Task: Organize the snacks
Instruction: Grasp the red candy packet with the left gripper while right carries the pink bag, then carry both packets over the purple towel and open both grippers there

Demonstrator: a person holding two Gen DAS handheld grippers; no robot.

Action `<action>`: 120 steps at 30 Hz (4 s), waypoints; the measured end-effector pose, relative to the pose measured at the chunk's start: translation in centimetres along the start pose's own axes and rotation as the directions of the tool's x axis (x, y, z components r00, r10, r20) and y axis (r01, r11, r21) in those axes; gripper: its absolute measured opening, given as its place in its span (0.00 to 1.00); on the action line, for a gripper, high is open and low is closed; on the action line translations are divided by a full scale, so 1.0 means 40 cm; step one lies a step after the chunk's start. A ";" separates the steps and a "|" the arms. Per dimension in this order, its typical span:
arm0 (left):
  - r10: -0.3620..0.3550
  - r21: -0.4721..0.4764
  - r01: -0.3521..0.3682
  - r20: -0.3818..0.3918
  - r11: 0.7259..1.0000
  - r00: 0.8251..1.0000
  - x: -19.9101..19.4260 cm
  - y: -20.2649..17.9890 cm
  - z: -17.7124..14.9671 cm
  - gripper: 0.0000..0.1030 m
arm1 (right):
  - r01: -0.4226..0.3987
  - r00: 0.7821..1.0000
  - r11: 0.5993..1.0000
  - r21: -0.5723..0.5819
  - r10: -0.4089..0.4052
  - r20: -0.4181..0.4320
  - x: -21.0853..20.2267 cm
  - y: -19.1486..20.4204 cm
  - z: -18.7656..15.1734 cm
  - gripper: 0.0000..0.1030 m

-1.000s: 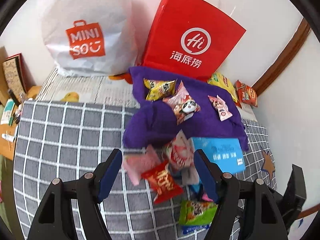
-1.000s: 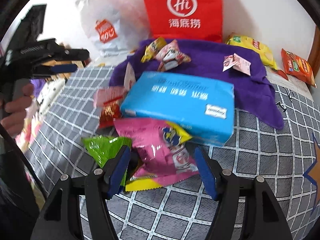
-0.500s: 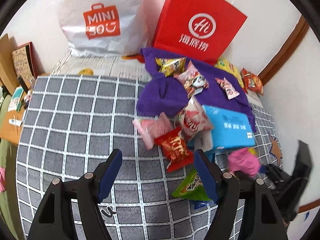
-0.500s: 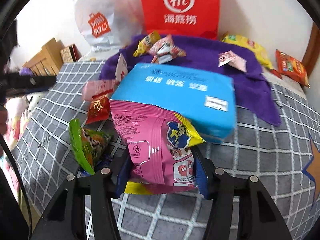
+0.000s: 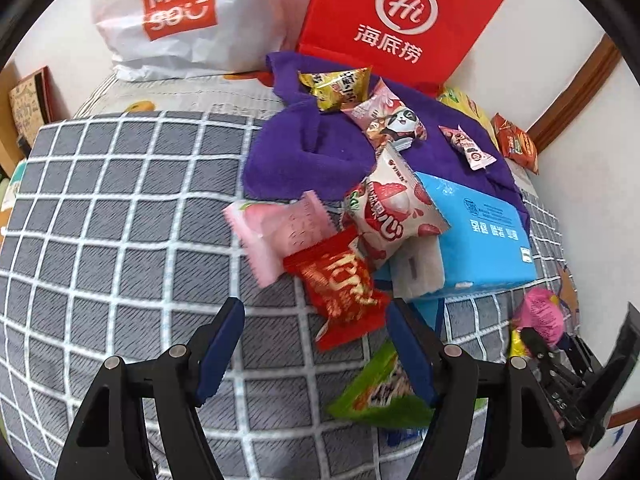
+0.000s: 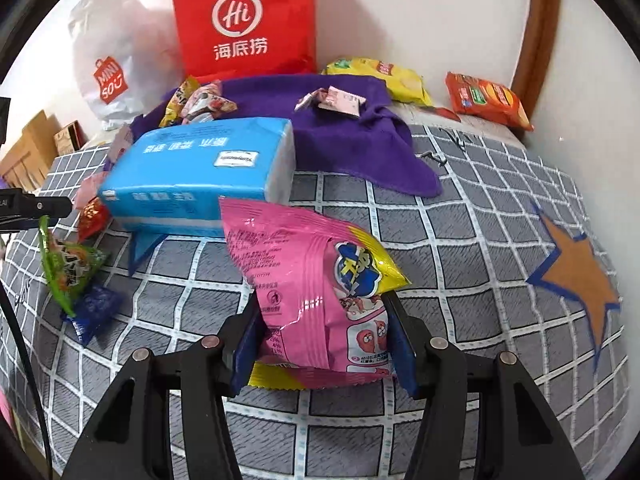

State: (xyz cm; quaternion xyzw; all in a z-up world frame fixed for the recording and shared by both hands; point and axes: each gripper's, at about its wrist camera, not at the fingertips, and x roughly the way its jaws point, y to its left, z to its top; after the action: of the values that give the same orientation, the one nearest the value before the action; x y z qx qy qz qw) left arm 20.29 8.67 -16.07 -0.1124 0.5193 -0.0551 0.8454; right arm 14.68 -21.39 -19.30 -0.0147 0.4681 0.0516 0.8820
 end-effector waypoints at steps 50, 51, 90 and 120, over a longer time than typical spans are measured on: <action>-0.005 0.026 0.002 0.098 1.000 0.995 -0.100 -0.029 -0.031 0.37 | 0.018 0.993 0.999 0.046 -0.023 0.119 -0.168 0.040 0.029 0.55; -0.009 0.030 0.006 0.101 1.000 0.995 -0.108 -0.033 -0.031 0.37 | 0.016 0.992 0.999 0.046 -0.022 0.126 -0.178 0.041 0.031 0.55; -0.163 0.161 0.135 0.175 0.978 0.971 -0.207 -0.258 0.164 0.37 | -0.097 0.983 0.995 0.007 0.095 0.158 -0.147 0.034 0.375 0.55; -0.090 0.128 0.067 0.179 0.989 0.980 -0.059 -0.165 0.393 0.38 | -0.145 0.986 0.989 0.037 0.141 0.085 0.086 0.017 0.574 0.55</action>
State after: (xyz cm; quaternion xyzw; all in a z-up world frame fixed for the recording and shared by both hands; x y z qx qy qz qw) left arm 33.40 4.86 -5.56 -0.0859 0.4298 -0.1093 0.8921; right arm 35.46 -18.75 -9.25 0.0398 0.4325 0.1053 0.8946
